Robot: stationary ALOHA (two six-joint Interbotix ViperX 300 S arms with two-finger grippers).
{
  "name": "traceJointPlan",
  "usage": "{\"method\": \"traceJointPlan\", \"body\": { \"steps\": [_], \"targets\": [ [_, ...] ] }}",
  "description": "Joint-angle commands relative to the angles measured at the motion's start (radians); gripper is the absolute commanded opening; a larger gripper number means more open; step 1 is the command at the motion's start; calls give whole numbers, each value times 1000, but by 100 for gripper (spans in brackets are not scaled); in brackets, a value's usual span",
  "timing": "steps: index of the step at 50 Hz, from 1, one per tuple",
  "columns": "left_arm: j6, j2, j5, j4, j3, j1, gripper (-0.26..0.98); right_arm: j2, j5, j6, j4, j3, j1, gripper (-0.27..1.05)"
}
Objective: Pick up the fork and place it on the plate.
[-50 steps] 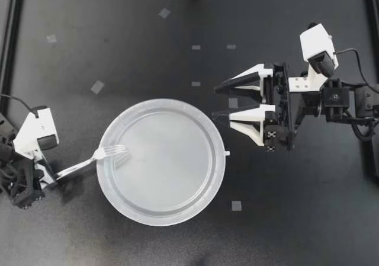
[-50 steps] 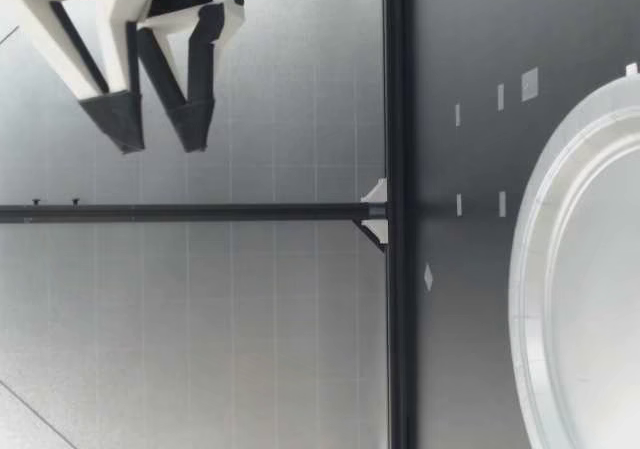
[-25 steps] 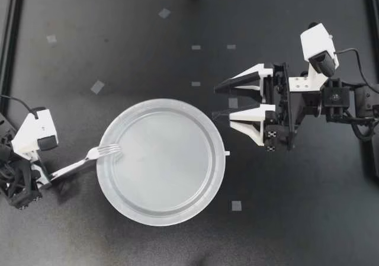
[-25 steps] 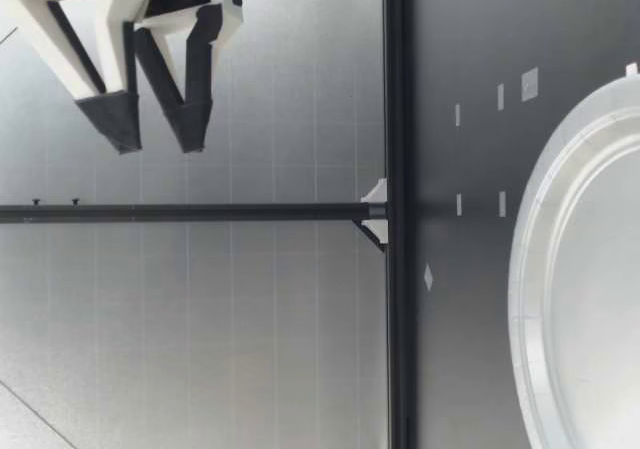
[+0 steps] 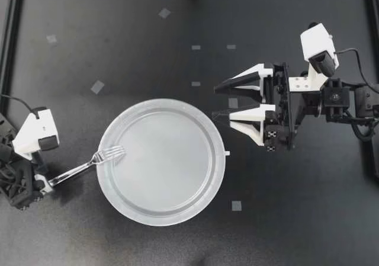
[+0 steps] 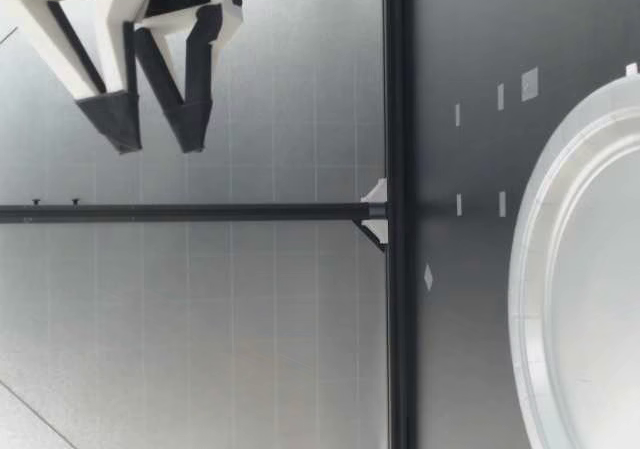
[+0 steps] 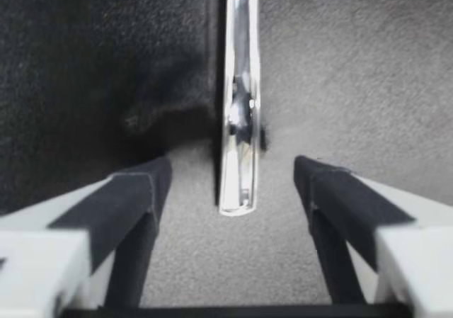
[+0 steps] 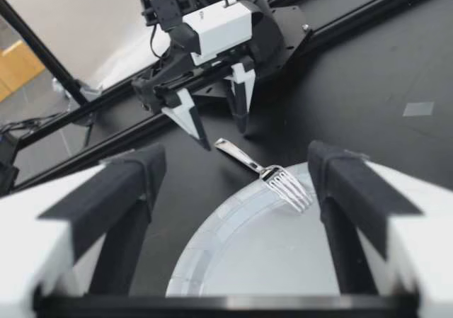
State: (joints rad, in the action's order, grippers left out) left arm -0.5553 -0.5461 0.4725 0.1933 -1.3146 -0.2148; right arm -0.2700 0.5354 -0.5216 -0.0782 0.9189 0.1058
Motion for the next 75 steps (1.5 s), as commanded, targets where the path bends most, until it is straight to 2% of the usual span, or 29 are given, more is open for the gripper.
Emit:
{"method": "traceJointPlan", "body": {
  "steps": [1,6,10,22,27,33,43,52,62,75],
  "targets": [
    [6,-3,-9,0,34,-2,68,-8,14,3,0,-26,5,79],
    [17,-18,-25,-17,63,-2,68,-11,14,5,0,-26,5,79],
    [35,-49,-51,-60,109,-2,68,-15,14,12,-8,-35,5,78],
    [107,-187,-118,-233,334,31,68,-6,-8,14,-84,-74,5,75],
    [149,-222,-259,-324,380,48,68,-15,-12,17,-98,-81,5,69],
    [212,-212,-480,-382,370,86,68,-51,-6,26,-107,-80,5,54],
    [342,-153,-810,-379,327,187,64,-109,-5,80,-109,-71,5,29],
    [383,-71,-884,-367,314,225,49,-120,43,153,-114,-46,-9,13],
    [383,31,-927,-351,310,235,28,-89,129,318,-186,-15,-35,9],
    [397,87,-1015,-345,308,235,20,-80,133,313,-170,-5,-37,9]
  ]
}}
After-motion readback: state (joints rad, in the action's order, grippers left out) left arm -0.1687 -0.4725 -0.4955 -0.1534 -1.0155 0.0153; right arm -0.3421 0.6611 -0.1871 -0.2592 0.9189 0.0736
